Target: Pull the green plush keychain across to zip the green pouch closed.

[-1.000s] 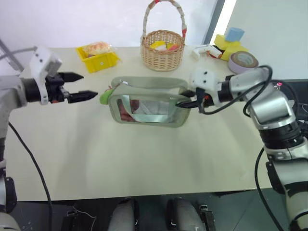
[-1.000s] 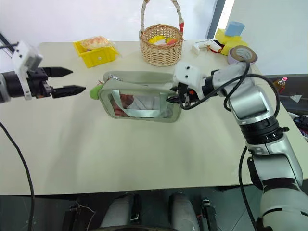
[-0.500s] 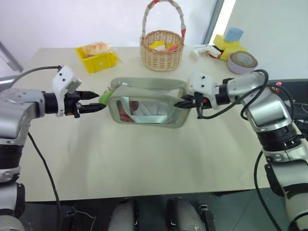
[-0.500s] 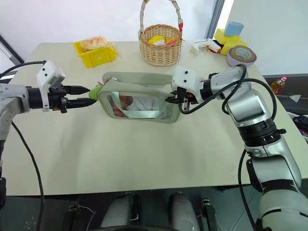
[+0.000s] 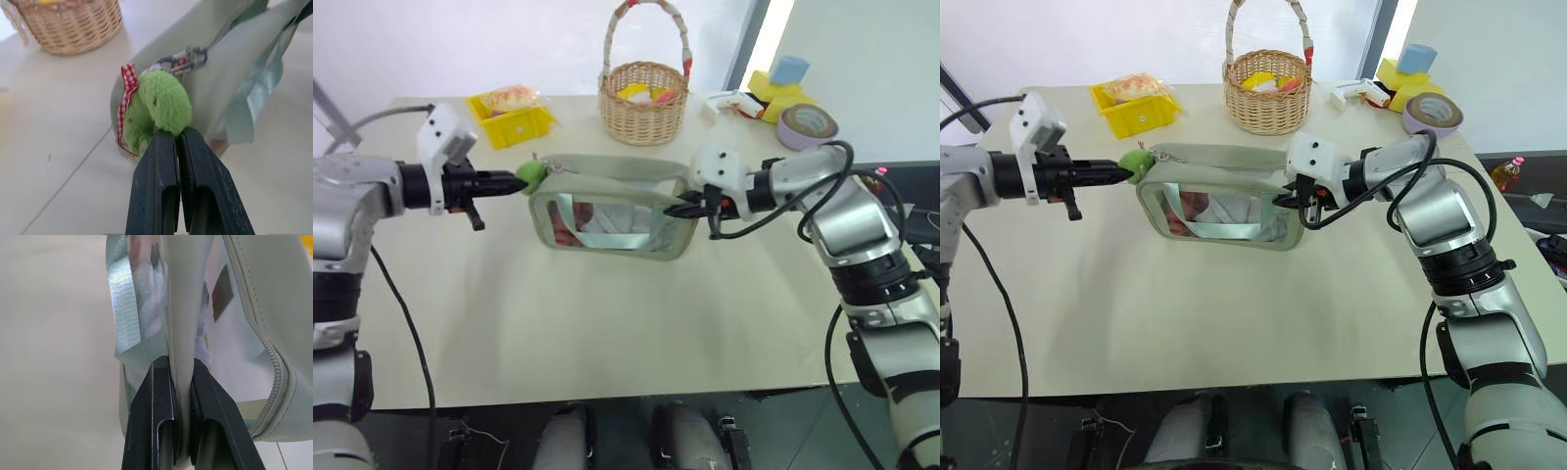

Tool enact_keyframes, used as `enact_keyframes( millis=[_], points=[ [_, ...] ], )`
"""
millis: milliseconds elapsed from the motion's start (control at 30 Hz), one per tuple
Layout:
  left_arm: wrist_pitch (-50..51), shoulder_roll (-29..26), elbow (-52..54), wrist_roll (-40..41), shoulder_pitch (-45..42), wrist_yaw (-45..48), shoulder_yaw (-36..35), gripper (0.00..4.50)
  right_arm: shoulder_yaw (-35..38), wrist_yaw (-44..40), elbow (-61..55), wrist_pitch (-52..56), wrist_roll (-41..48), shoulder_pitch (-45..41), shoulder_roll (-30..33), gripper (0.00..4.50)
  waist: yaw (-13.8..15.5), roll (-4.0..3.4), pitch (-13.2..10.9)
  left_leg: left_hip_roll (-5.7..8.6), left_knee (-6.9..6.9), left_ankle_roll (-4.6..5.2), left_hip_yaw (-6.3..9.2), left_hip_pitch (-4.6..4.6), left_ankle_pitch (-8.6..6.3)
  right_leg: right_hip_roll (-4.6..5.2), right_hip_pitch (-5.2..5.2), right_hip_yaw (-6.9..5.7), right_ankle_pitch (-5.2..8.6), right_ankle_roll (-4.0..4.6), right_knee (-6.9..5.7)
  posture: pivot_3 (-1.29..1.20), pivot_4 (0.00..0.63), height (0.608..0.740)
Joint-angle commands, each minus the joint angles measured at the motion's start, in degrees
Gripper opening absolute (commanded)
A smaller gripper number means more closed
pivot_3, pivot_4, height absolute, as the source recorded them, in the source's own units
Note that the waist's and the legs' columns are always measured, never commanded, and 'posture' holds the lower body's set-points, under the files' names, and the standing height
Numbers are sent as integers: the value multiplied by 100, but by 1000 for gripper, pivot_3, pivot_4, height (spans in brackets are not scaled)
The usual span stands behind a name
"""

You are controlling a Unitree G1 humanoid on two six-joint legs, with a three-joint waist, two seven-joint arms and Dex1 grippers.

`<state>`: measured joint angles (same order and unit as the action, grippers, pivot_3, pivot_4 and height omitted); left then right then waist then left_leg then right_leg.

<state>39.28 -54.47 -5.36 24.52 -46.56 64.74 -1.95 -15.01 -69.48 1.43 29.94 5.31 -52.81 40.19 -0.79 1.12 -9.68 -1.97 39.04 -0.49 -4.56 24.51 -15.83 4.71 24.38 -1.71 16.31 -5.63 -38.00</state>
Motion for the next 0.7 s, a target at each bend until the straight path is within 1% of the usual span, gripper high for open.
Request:
enact_keyframes(
  millis=[33, 167, 333, 500, 633, 700],
  points=[
    [-8, 12, 145, 130, -591, 13, -169, 44, 54, 42, -40, -99, 11, -186, -49, 0, 0, 0, 0, 0, 0, 0, 1, 1, 0, -1, 0, -1, 0, 0, 1, 0, 150, 739],
    [-128, 315, 318, -7, -1142, -78, 114, 44, 45, 59, -36, -126, -1, -184, -72, 0, 8, 0, 0, 1, 3, 0, 1, 1, 0, 0, -3, 0, 0, 0, 1, 0, 150, 739],
    [-588, 844, 505, -349, -1297, -57, 666, 44, 25, 48, 12, -180, -22, -226, -87, 0, 5, 0, 0, 1, 4, 0, 2, 0, 0, 0, -3, 0, 0, 0, -1, 0, 150, 739],
    [-1491, 1176, 72, -990, -1156, -53, 1161, 44, 17, 55, -5, -160, -15, -254, -100, 0, -1, 0, 0, 1, 3, 0, 1, 0, 0, 0, -2, 0, 0, 0, 0, 0, 150, 739],
    [-2022, 1307, -280, -1313, -1158, -32, 1288, 44, 18, 56, -57, -126, -10, -238, -84, 0, 6, 0, 0, 1, 4, 0, 1, 0, 0, -1, -2, 0, 0, 0, 0, 0, 150, 739],
    [-2106, 1381, -387, -1317, -1213, 63, 1273, 44, 26, 56, -80, -105, -8, -235, -70, 0, 8, 0, 0, 1, 6, 0, 0, 0, 0, -1, -3, 0, 0, 0, 0, 0, 150, 739]
  ],
)
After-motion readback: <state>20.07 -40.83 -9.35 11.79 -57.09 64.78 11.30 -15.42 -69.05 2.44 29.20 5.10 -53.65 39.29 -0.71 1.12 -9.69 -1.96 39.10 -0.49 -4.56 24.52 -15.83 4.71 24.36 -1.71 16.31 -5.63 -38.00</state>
